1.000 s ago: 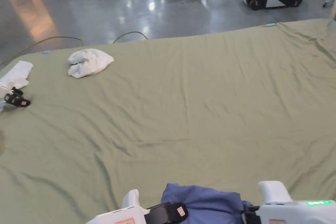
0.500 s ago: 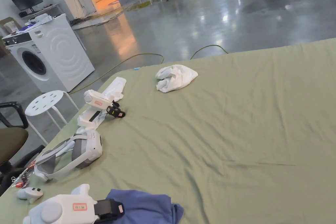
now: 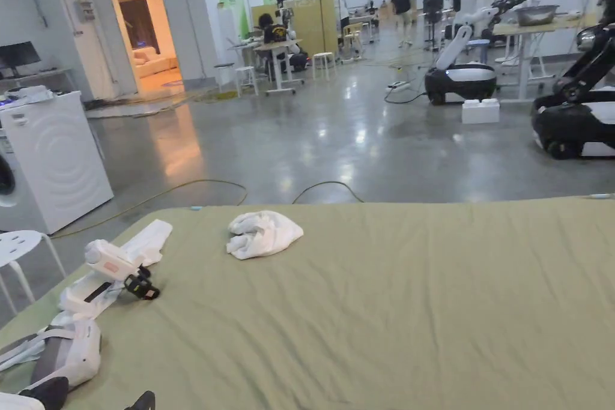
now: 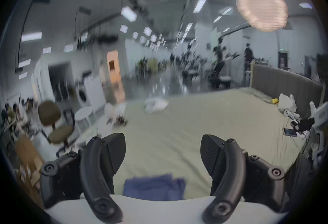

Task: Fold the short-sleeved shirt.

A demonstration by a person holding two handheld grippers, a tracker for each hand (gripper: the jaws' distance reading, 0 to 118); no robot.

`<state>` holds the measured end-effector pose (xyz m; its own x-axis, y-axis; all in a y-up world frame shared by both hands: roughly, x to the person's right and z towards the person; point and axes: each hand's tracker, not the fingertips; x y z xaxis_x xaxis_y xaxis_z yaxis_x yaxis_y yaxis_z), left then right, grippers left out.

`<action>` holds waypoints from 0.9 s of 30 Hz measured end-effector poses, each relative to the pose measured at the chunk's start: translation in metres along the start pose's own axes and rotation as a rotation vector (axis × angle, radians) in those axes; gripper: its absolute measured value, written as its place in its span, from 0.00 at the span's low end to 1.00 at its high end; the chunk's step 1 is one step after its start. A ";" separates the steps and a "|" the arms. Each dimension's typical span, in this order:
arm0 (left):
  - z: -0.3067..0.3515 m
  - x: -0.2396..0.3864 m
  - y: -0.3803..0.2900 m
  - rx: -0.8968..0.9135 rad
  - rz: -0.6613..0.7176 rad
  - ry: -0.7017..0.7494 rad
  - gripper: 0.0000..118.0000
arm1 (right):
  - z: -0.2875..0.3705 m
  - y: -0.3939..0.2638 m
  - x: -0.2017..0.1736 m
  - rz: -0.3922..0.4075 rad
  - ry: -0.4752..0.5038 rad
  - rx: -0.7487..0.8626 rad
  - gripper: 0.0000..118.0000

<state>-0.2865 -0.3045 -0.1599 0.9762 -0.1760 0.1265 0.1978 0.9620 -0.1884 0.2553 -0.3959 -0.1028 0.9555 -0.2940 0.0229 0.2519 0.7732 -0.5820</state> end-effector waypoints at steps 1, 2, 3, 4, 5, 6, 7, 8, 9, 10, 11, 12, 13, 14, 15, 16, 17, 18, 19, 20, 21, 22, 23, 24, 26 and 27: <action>0.002 0.019 0.004 0.039 0.011 -0.004 0.78 | 0.006 0.001 -0.003 0.015 0.005 0.029 0.00; 0.004 0.039 0.007 0.064 0.035 -0.032 0.78 | 0.013 0.003 -0.008 0.035 -0.001 0.068 0.00; 0.000 0.057 0.007 0.076 0.061 -0.084 0.78 | 0.020 0.004 -0.011 0.054 -0.021 0.115 0.00; -0.002 0.074 0.008 0.074 0.079 -0.111 0.77 | 0.026 0.003 -0.014 0.074 -0.039 0.160 0.00; -0.003 0.090 0.007 0.070 0.095 -0.129 0.77 | 0.031 0.003 -0.017 0.087 -0.063 0.214 0.00; -0.006 0.104 0.007 0.044 0.099 -0.153 0.75 | 0.035 0.002 -0.018 0.097 -0.083 0.258 0.00; -0.008 0.116 0.007 0.041 0.102 -0.155 0.69 | 0.039 0.002 -0.020 0.105 -0.095 0.296 0.00; -0.007 0.125 0.006 0.037 0.108 -0.170 0.52 | 0.043 0.003 -0.023 0.116 -0.129 0.323 0.00; -0.004 0.132 0.004 0.036 0.106 -0.177 0.35 | 0.048 0.003 -0.027 0.141 -0.171 0.352 0.00; -0.001 0.137 0.004 0.031 0.100 -0.178 0.17 | 0.053 0.004 -0.030 0.176 -0.196 0.387 0.00; 0.003 0.143 0.004 0.039 0.082 -0.168 0.07 | 0.057 0.004 -0.032 0.207 -0.198 0.407 0.00; 0.009 0.144 0.004 0.051 0.064 -0.151 0.04 | 0.063 0.004 -0.035 0.237 -0.201 0.440 0.00; 0.014 0.144 0.004 0.058 0.066 -0.149 0.00 | 0.068 0.003 -0.037 0.252 -0.195 0.470 0.00; 0.020 0.140 0.005 0.073 0.068 -0.147 0.00 | 0.073 0.004 -0.039 0.258 -0.185 0.495 0.00; 0.026 0.137 0.007 0.118 0.090 -0.160 0.00 | 0.077 0.004 -0.041 0.255 -0.176 0.516 0.00; 0.031 0.133 0.008 0.139 0.113 -0.164 0.00 | 0.080 0.004 -0.042 0.249 -0.166 0.515 0.00; 0.035 0.131 0.010 0.145 0.123 -0.153 0.00 | 0.082 0.004 -0.043 0.239 -0.157 0.517 0.00; 0.039 0.129 0.013 0.150 0.124 -0.122 0.00 | 0.082 0.004 -0.044 0.221 -0.155 0.522 0.00; 0.042 0.129 0.015 0.155 0.119 -0.110 0.00 | 0.082 0.004 -0.044 0.214 -0.151 0.524 0.00; 0.044 0.128 0.016 0.168 0.112 -0.100 0.00 | 0.081 0.003 -0.043 0.210 -0.143 0.523 0.00; 0.045 0.127 0.018 0.164 0.109 -0.103 0.00 | 0.080 0.003 -0.043 0.211 -0.144 0.526 0.00; 0.046 0.126 0.020 0.164 0.103 -0.100 0.00 | 0.080 0.003 -0.043 0.211 -0.147 0.530 0.00; 0.046 0.127 0.021 0.168 0.100 -0.096 0.00 | 0.080 0.004 -0.042 0.210 -0.146 0.531 0.00; 0.048 0.127 0.022 0.172 0.100 -0.094 0.00 | 0.080 0.005 -0.041 0.201 -0.139 0.531 0.00; 0.050 0.125 0.026 0.185 0.117 -0.080 0.01 | 0.083 0.007 -0.040 0.184 -0.112 0.530 0.00; 0.052 0.126 0.027 0.198 0.128 -0.059 0.09 | 0.084 0.007 -0.040 0.182 -0.110 0.533 0.00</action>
<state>-0.1628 -0.2896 -0.0988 0.9842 -0.0427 0.1720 0.0456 0.9989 -0.0128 0.2321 -0.3316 -0.0400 0.9939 -0.0916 0.0614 0.0972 0.9907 -0.0950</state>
